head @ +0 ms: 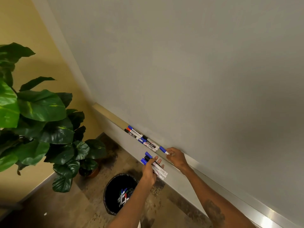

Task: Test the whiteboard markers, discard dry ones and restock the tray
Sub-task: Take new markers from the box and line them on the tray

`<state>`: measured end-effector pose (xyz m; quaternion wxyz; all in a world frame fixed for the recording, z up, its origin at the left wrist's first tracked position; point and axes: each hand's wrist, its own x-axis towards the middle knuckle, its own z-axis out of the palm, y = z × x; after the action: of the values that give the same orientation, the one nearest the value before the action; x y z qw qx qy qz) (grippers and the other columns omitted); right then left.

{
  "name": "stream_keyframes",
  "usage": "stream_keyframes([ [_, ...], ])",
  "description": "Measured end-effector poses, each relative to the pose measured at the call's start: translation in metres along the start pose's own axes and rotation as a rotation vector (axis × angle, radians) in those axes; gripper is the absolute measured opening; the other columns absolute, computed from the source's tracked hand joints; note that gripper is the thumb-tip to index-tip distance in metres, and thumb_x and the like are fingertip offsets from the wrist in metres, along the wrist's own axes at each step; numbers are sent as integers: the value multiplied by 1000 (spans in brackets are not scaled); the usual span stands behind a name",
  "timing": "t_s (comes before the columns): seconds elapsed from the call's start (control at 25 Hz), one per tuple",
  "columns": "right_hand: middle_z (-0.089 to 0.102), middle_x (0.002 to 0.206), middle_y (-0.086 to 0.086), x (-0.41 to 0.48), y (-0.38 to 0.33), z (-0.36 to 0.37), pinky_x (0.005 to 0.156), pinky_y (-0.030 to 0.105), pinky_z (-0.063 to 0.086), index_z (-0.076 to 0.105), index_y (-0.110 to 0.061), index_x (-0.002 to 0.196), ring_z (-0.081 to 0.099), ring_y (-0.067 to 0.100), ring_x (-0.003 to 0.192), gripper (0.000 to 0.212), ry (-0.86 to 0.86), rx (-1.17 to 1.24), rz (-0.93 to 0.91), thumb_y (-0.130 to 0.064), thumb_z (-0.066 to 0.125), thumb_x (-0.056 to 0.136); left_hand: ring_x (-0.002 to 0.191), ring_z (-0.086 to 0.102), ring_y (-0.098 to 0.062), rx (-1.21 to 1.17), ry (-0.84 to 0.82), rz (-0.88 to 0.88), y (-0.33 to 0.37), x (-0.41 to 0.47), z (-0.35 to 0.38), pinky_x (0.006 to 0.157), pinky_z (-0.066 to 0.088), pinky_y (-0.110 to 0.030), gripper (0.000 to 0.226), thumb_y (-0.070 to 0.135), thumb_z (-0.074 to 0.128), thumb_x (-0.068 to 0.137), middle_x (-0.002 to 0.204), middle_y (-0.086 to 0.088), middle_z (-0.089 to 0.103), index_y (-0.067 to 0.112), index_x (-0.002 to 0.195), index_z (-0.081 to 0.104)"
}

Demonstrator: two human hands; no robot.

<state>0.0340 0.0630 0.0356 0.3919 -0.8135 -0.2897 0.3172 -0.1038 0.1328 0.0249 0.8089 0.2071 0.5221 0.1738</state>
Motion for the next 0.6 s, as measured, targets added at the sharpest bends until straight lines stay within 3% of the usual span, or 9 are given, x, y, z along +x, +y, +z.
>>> stream_keyframes([
  [0.08, 68, 104, 3, 17, 6, 10, 68, 10, 45, 67, -12, 113, 62, 15, 91, 21, 28, -73, 26, -13, 58, 95, 97, 68, -38, 47, -11, -34, 17, 15, -5, 73, 55, -43, 29, 19, 68, 90, 105, -19, 71, 1, 112, 68],
  [0.24, 68, 112, 7, 33, 20, 29, 80, 17, 46, 67, -8, 118, 63, 19, 100, 24, 82, -202, 60, -11, 57, 96, 97, 68, -38, 36, -32, -87, 38, 38, -11, 72, 56, -42, 31, 16, 70, 89, 112, -21, 70, 0, 116, 67],
  [0.48, 72, 99, 5, 49, 40, 56, 78, 20, 47, 72, -12, 104, 67, 18, 92, 15, 152, -329, 38, -10, 63, 92, 86, 73, -34, 54, -13, -117, 44, 60, -21, 63, 60, -39, 38, 5, 73, 84, 108, -23, 72, -5, 120, 63],
  [0.6, 70, 96, 1, 55, 42, 64, 76, 22, 48, 72, -15, 103, 66, 16, 89, 17, 201, -367, 36, -7, 65, 90, 92, 74, -32, 55, -34, -124, 45, 68, -28, 74, 60, -42, 38, 7, 73, 85, 106, -22, 73, -3, 120, 64],
])
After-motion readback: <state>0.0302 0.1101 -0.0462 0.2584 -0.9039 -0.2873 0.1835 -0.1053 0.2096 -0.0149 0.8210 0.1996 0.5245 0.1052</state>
